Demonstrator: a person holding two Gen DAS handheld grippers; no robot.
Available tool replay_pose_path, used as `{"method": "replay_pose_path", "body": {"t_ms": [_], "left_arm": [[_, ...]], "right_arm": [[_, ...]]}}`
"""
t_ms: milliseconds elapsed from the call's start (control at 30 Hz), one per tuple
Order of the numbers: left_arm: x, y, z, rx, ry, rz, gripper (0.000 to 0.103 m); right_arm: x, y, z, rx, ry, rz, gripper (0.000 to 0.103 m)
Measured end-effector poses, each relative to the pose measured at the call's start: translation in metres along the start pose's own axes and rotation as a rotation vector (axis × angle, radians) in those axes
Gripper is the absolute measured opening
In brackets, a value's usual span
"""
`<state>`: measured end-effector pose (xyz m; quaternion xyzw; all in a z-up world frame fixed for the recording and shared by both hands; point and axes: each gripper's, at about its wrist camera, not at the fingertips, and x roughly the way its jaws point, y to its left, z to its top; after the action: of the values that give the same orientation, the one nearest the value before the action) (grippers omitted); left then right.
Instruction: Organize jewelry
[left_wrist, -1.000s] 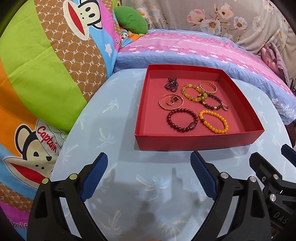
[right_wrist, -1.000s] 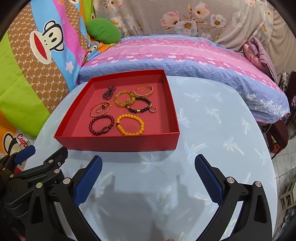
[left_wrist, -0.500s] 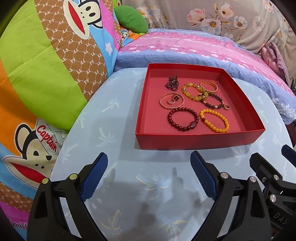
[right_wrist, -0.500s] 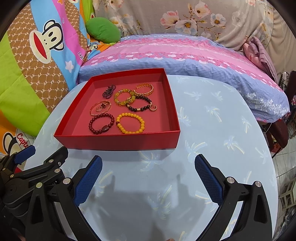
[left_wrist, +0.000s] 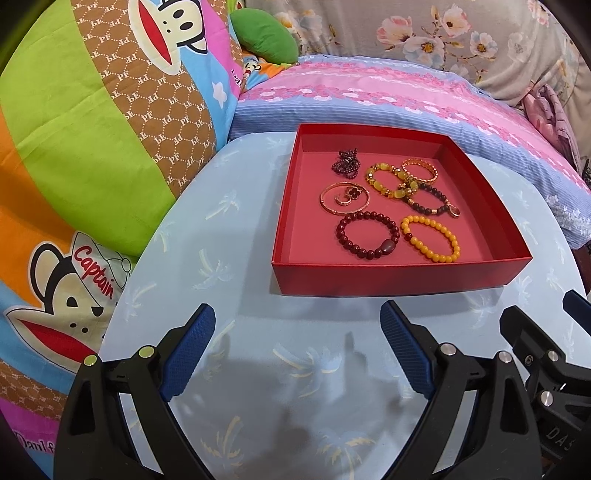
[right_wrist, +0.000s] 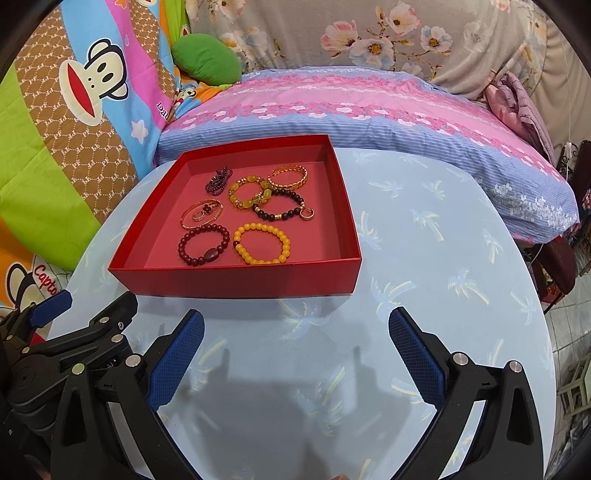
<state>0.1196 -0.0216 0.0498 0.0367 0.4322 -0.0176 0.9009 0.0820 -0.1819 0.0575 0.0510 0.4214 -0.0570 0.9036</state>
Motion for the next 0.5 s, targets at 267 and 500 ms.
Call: {"method": "replay_pose_path", "body": {"t_ms": [267, 500], "left_arm": [[0.0016, -0.0018, -0.0002, 0.008, 0.000, 0.007, 0.086], [0.0019, -0.0025, -0.0011, 0.010, 0.001, 0.011, 0.086]], "right_arm": [[0.0023, 0.0027, -0.0021, -0.004, 0.005, -0.007, 0.097], [0.0029, 0.0030, -0.0029, -0.003, 0.008, -0.010, 0.097]]}}
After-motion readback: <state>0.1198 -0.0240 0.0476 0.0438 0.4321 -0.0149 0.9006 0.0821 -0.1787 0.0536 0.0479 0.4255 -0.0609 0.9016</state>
